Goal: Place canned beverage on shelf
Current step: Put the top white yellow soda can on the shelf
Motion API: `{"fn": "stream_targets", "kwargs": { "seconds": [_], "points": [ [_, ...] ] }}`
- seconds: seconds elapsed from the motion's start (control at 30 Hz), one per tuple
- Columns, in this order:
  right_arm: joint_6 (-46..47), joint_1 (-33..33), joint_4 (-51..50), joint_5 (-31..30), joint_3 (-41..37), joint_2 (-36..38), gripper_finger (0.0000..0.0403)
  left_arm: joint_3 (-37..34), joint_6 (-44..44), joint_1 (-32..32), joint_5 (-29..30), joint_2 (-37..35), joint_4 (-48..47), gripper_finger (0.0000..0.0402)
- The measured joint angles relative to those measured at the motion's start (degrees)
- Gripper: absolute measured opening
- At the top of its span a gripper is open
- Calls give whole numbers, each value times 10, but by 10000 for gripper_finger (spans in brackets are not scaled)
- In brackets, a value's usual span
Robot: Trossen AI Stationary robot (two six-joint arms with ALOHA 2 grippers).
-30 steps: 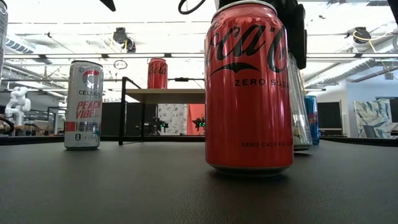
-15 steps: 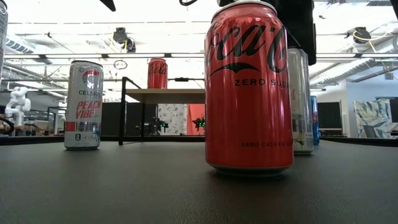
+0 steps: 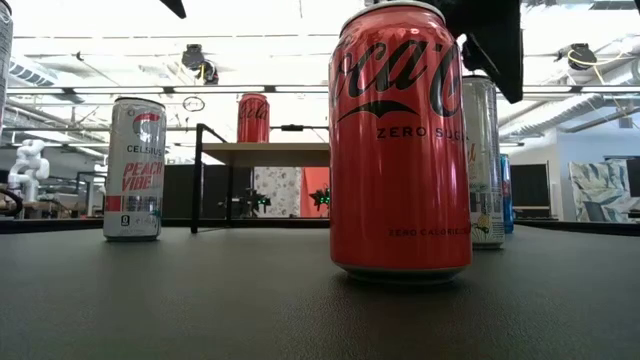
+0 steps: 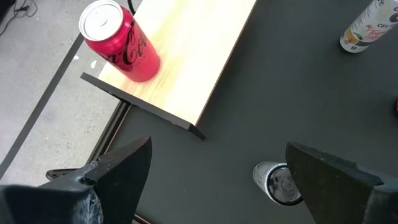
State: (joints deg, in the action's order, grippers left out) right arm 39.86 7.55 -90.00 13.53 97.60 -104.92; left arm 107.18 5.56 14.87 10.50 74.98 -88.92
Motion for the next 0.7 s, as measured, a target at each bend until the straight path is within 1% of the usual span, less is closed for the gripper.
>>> {"fn": "stream_targets", "kwargs": {
  "seconds": [0.33, 0.53, 0.7],
  "points": [
    [6, 4, 10, 1, 0, 0, 243, 0, 0, 0, 0, 0, 0, 373],
    [-40, 4, 34, 0, 0, 0, 243, 0, 0, 0, 0, 0, 0, 373],
    [-16, 4, 38, 1, 0, 0, 242, 0, 0, 0, 0, 0, -1, 373]
  ]
}}
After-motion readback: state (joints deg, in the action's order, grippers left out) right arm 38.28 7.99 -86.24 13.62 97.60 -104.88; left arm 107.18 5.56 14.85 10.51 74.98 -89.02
